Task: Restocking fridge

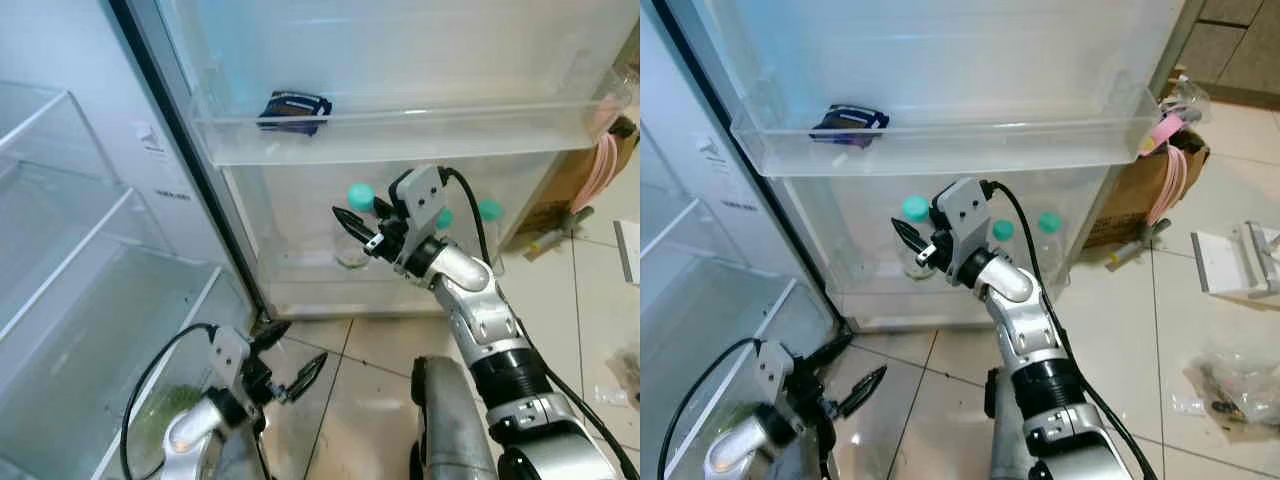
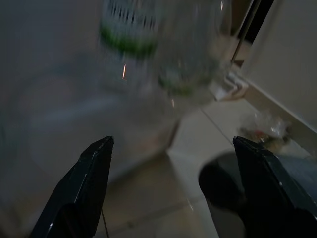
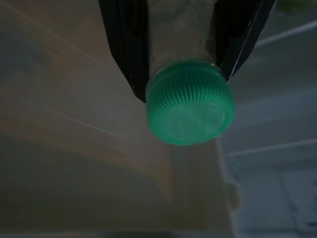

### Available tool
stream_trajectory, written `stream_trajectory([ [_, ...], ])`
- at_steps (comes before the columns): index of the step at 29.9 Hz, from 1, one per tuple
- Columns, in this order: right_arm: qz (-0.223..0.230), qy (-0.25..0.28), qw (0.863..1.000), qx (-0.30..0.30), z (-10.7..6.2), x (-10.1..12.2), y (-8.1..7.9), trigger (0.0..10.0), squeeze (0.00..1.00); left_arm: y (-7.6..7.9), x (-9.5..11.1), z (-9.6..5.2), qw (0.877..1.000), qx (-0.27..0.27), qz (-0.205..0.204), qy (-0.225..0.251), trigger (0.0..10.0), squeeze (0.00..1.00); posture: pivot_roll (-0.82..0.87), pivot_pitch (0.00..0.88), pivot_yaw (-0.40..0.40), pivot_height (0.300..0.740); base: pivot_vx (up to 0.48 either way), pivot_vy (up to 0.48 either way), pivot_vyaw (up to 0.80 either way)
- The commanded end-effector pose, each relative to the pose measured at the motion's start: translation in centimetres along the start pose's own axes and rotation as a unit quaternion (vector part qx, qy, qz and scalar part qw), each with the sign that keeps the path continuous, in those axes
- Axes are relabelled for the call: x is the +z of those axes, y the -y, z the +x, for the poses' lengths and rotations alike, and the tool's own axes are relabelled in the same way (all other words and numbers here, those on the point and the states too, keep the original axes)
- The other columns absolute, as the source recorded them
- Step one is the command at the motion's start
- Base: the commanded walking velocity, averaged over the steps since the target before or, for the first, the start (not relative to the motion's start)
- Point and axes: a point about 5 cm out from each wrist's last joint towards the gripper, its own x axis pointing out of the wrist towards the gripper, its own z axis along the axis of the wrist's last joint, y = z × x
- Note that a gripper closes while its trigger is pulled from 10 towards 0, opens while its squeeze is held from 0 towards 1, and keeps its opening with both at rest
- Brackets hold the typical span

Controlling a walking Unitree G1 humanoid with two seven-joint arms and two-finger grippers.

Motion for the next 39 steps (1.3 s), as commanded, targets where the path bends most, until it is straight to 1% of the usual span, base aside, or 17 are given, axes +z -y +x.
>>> stream_trajectory([
  [1,0.011,0.019,1.0,0.007,0.1,0.8,0.0,10.0,0.0,-0.5,-0.2,-0.8,1.0,0.009,-0.004,-0.014,10.0,0.0,-0.05,0.224,-0.003,0.421,0.0,0.0,0.0],
  [4,0.015,0.032,0.999,0.014,0.2,1.3,0.1,10.0,0.0,-1.0,0.3,-0.3,1.0,0.013,0.001,-0.006,10.0,0.0,-0.05,0.173,-0.003,0.421,0.0,0.0,0.0],
  [6,0.008,0.038,0.999,0.023,0.3,1.7,0.2,10.0,0.0,-1.4,0.5,0.0,1.0,0.021,0.002,-0.001,10.0,0.0,-0.06,0.144,-0.002,0.421,0.0,0.0,0.0],
  [11,-0.023,0.042,0.998,0.038,0.5,2.3,0.2,10.0,0.0,-1.5,0.8,0.2,1.0,0.029,-0.001,-0.002,10.0,0.0,-0.06,0.112,-0.004,0.421,0.0,0.0,0.0],
  [12,-0.023,0.042,0.998,0.038,0.5,2.3,0.2,10.0,0.0,-1.5,0.8,0.2,1.0,0.029,-0.001,-0.002,10.0,0.0,-0.06,0.112,-0.004,0.421,0.0,0.0,0.0],
  [13,-0.037,0.04,0.998,0.043,0.5,2.4,0.2,10.0,0.0,-1.6,0.8,0.3,1.0,0.03,-0.001,-0.002,10.0,0.0,-0.06,0.107,-0.003,0.421,0.0,0.0,0.0],
  [18,-0.037,0.04,0.997,0.049,0.6,2.3,0.1,10.0,0.0,-1.8,1.0,0.7,1.0,0.03,0.001,0.003,10.0,0.0,-0.06,0.097,-0.004,0.421,0.0,0.0,0.0],
  [19,-0.036,0.038,0.997,0.049,0.7,2.1,0.0,10.0,0.0,-1.8,1.1,0.7,1.0,0.029,0.001,0.003,10.0,0.0,-0.06,0.093,-0.004,0.421,0.0,0.0,0.0],
  [22,-0.05,0.016,0.998,0.04,0.5,0.3,-0.6,10.0,0.0,-1.9,1.1,0.9,1.0,0.029,0.002,0.004,10.0,0.0,-0.06,0.088,-0.004,0.421,0.0,0.0,0.0],
  [23,-0.05,0.016,0.998,0.04,0.5,0.3,-0.6,10.0,0.0,-1.9,1.1,0.9,1.0,0.029,0.002,0.004,10.0,0.0,-0.06,0.088,-0.004,0.421,0.0,0.0,0.0],
  [24,-0.053,0.01,0.998,0.027,0.3,-0.7,-0.8,10.0,0.0,-1.8,1.1,0.9,1.0,0.028,0.002,0.004,10.0,0.0,-0.06,0.088,-0.001,0.421,0.0,0.0,0.0],
  [25,-0.053,0.01,0.998,0.027,0.3,-0.7,-0.8,10.0,0.0,-1.8,1.1,0.9,1.0,0.028,0.002,0.004,10.0,0.0,-0.06,0.088,-0.001,0.421,0.0,0.0,0.0],
  [28,-0.05,-0.013,0.999,0.008,-0.6,-3.3,-1.7,10.0,0.0,-1.8,1.2,1.0,1.0,0.024,0.003,0.004,10.0,0.0,-0.05,0.09,0.002,0.421,0.0,0.0,0.0],
  [31,-0.053,-0.021,0.998,0.008,-0.8,-4.0,-2.0,10.0,0.0,-1.8,1.2,1.0,1.0,0.024,0.003,0.003,10.0,0.0,-0.05,0.091,0.003,0.421,0.0,0.0,0.0],
  [35,-0.088,-0.057,0.994,0.012,-1.6,-5.9,-2.6,10.0,0.0,-1.7,1.2,1.1,1.0,0.022,0.003,0.003,10.0,0.0,-0.05,0.091,0.002,0.421,0.0,0.0,0.0],
  [37,-0.109,-0.07,0.991,0.015,-1.8,-6.5,-2.7,10.0,0.0,-1.6,1.2,1.1,1.0,0.021,0.002,0.003,10.0,0.0,-0.05,0.089,0.0,0.421,0.0,0.0,0.0],
  [39,-0.118,-0.073,0.99,0.015,-1.8,-6.7,-2.8,10.0,0.0,-1.6,1.2,1.0,1.0,0.021,0.002,0.003,10.0,0.0,-0.05,0.09,0.0,0.421,0.0,0.0,0.0],
])
